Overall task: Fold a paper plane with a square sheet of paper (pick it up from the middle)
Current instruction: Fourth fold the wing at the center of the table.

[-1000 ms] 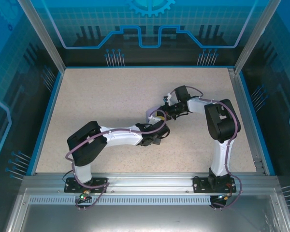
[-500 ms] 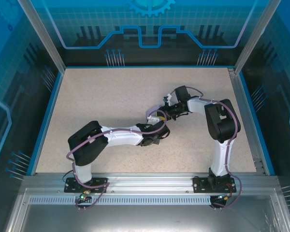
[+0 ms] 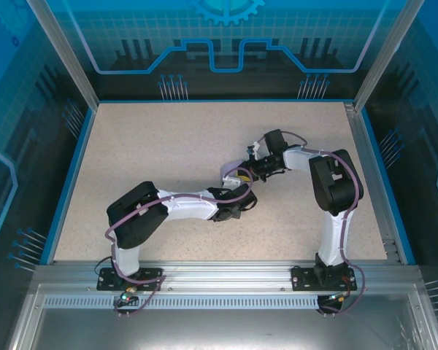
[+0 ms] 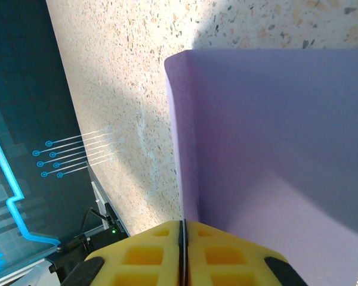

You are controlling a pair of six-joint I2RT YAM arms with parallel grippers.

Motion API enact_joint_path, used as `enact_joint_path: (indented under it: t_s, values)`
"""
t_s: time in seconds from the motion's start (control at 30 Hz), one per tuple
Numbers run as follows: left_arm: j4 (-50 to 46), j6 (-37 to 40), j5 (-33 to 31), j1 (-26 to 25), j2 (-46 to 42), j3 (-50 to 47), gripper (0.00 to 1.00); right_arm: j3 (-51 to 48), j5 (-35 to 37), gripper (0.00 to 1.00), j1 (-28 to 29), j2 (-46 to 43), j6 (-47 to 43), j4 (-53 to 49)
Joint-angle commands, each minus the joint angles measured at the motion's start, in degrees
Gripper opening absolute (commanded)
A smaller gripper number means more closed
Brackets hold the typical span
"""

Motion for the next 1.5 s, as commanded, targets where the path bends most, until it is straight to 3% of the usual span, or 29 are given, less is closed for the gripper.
enact_joint_path:
  t_s: [0.0, 0.23, 0.4, 0.5, 0.67, 0.8, 0.97, 1.07, 1.13, 1.3, 1.47]
  values:
    - [0.5, -0.1, -2.0, -0.2, 0.3, -0.5, 0.24, 0.5, -0.3, 0.1, -0.6, -1.5, 0.6, -1.7]
    - [1.5, 0.0, -1.7, -0.2, -0.4, -0.9, 0.23, 0.5, 0.0, 0.1, -0.6, -1.4, 0.4, -2.2]
    - [2.0, 0.3, -1.2, 0.2, -0.5, -1.3, 0.1, 0.6, 0.2, 0.11, -0.6, -1.5, 0.4, -2.4]
    - [2.3, -0.5, -0.5, 0.4, -0.6, -1.9, 0.06, 0.9, 0.6, 0.15, -0.6, -2.1, 0.2, -3.0]
    - [5.0, -1.1, 1.9, 1.9, -2.5, -4.8, 0.0, 0.3, 3.6, 0.29, -1.6, -5.8, -0.9, -5.4]
    - [14.2, 2.2, 9.2, 4.1, -6.8, -11.2, 0.0, -3.4, 5.7, 0.43, -4.6, -11.2, -1.5, -5.4]
    - [27.4, 5.3, 27.5, 10.3, -11.2, -19.1, 0.0, -8.1, 7.2, 0.48, -6.1, -17.8, -4.1, -4.8]
    - [32.2, 5.2, 39.0, 14.5, -10.7, -20.7, 0.0, -11.3, 6.4, 0.43, -5.3, -19.6, -3.2, -1.8]
    - [33.4, 5.5, 43.7, 16.4, -9.5, -20.6, 0.0, -13.2, 6.3, 0.3, -4.1, -20.2, -2.0, 0.7]
    - [39.3, 1.6, 51.0, 19.8, -7.1, -22.8, 0.0, -15.0, 7.3, 0.12, 0.2, -19.8, 1.2, 4.8]
    - [42.2, -0.1, 54.9, 21.8, -5.0, -23.9, 0.0, -13.9, 7.8, 0.09, 4.7, -16.9, 4.9, 9.2]
